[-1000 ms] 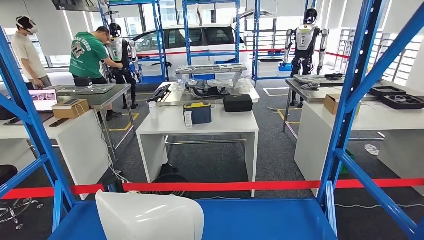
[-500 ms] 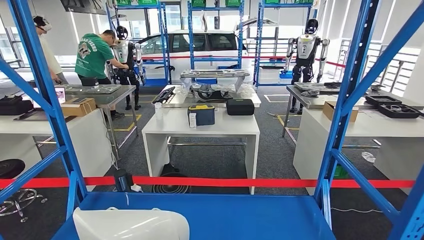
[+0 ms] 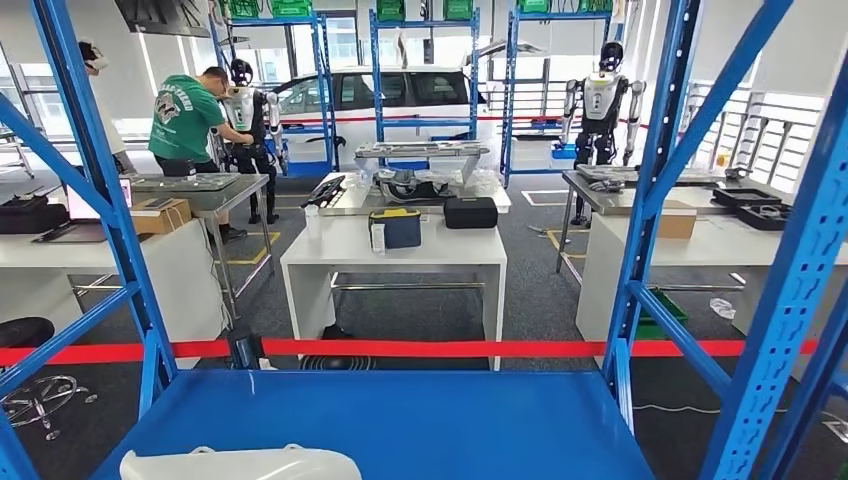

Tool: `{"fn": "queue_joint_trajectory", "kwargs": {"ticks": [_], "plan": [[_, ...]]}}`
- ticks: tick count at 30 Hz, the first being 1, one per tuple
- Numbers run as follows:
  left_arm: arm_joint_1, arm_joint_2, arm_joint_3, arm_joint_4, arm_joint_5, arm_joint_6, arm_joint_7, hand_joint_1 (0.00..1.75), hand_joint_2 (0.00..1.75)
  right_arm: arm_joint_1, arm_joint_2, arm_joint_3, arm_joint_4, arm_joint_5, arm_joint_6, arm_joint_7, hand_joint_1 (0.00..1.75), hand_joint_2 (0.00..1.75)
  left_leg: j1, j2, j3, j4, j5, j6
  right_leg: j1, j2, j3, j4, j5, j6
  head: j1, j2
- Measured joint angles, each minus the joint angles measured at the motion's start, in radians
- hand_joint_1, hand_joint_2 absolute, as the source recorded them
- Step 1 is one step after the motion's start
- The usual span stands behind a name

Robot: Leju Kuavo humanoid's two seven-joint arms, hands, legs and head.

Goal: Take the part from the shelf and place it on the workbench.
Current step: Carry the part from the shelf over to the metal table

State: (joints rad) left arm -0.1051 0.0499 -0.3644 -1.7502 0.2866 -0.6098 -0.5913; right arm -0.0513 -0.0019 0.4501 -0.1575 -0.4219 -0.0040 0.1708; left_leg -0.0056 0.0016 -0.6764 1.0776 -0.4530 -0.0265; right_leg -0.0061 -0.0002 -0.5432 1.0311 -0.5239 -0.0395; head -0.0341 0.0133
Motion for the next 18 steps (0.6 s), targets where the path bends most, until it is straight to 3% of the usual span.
{"fn": "queue_joint_trajectory", "kwargs": {"ticks": [2,3,4,5,6,7,9,10,11,13,14,15,18], "plan": [[0.018,0.002,0.007,0.001,-0.001,-0.003,-0.012,1.54,1.75,0.000,0.000,0.000,0.000,-0.005,0.007,-0.004,0.00,1.75,0.005,-0.001,-0.025,0.100,-0.098,-0.012,-0.001,-0.003,-0.022,-0.001,0.021,-0.007,-0.002,0.000],[0.029,0.003,0.010,0.003,0.001,-0.006,-0.016,1.54,1.75,0.000,0.000,0.000,0.000,-0.008,0.010,-0.008,0.00,1.75,0.007,-0.001,-0.034,0.160,-0.133,-0.016,-0.001,-0.003,-0.036,-0.001,0.032,-0.007,-0.002,0.000],[0.040,0.003,0.011,0.006,0.003,-0.009,-0.019,1.54,1.75,0.001,0.000,0.000,0.000,-0.012,0.013,-0.011,0.00,1.75,0.009,-0.001,-0.034,0.205,-0.146,-0.019,0.000,-0.004,-0.050,0.000,0.043,-0.005,-0.002,0.000],[0.050,0.002,0.012,0.010,0.005,-0.013,-0.020,1.54,1.75,0.001,0.001,0.000,0.000,-0.014,0.014,-0.013,0.00,1.75,0.011,-0.001,-0.022,0.224,-0.136,-0.021,0.000,-0.005,-0.065,0.002,0.054,-0.003,-0.003,0.000],[0.058,0.002,0.012,0.014,0.006,-0.016,-0.020,1.54,1.75,0.001,0.001,0.000,0.000,-0.015,0.015,-0.013,0.00,1.75,0.013,-0.001,0.005,0.210,-0.112,-0.021,0.000,-0.005,-0.079,0.003,0.066,0.000,-0.003,0.000],[0.063,0.000,0.012,0.018,0.005,-0.018,-0.019,1.54,1.75,0.001,0.002,0.000,0.000,-0.016,0.016,-0.011,0.00,1.75,0.015,-0.001,0.050,0.163,-0.088,-0.021,-0.001,-0.005,-0.092,0.005,0.077,0.003,-0.002,0.000],[0.068,-0.005,0.012,0.021,0.000,-0.019,-0.014,1.54,1.75,0.001,0.005,0.000,0.000,-0.018,0.017,-0.005,0.00,1.75,0.014,-0.004,0.159,0.022,-0.089,-0.014,0.001,-0.005,-0.110,0.007,0.096,0.014,-0.002,0.000],[0.069,-0.010,0.012,0.022,-0.001,-0.018,-0.011,1.54,1.75,0.002,0.006,0.000,0.000,-0.022,0.016,-0.002,0.00,1.75,0.011,-0.005,0.193,-0.032,-0.099,-0.008,0.001,-0.004,-0.114,0.006,0.106,0.020,-0.002,0.000],[0.069,-0.014,0.012,0.024,-0.002,-0.017,-0.007,1.54,1.75,0.002,0.008,0.000,0.000,-0.027,0.014,0.001,0.00,1.75,0.007,-0.006,0.209,-0.063,-0.109,0.001,0.000,-0.004,-0.115,0.003,0.116,0.027,-0.002,0.000],[0.069,-0.024,0.012,0.030,0.005,-0.017,0.003,1.54,1.75,0.004,0.012,-0.002,0.000,-0.040,0.009,0.005,0.00,1.75,0.001,-0.004,0.195,-0.075,-0.094,0.022,-0.005,-0.003,-0.118,-0.002,0.130,0.041,-0.002,0.000],[0.068,-0.030,0.012,0.034,0.011,-0.020,0.011,1.54,1.75,0.006,0.014,-0.003,0.000,-0.046,0.007,0.004,0.00,1.75,0.001,-0.002,0.186,-0.076,-0.084,0.034,-0.008,-0.003,-0.124,0.006,0.116,0.047,-0.002,0.000],[0.067,-0.037,0.012,0.038,0.019,-0.024,0.019,1.54,1.75,0.009,0.017,-0.004,0.000,-0.052,0.004,0.001,0.00,1.75,0.002,0.000,0.175,-0.077,-0.072,0.044,-0.009,-0.002,-0.134,0.031,0.083,0.052,-0.001,0.000],[0.065,-0.059,0.012,0.058,0.038,-0.036,0.041,1.54,1.75,0.011,0.024,-0.005,0.000,-0.061,0.002,-0.020,0.00,1.75,-0.002,0.004,0.134,-0.077,-0.035,0.059,-0.009,0.000,-0.176,0.201,-0.066,0.057,0.001,0.000]]}}
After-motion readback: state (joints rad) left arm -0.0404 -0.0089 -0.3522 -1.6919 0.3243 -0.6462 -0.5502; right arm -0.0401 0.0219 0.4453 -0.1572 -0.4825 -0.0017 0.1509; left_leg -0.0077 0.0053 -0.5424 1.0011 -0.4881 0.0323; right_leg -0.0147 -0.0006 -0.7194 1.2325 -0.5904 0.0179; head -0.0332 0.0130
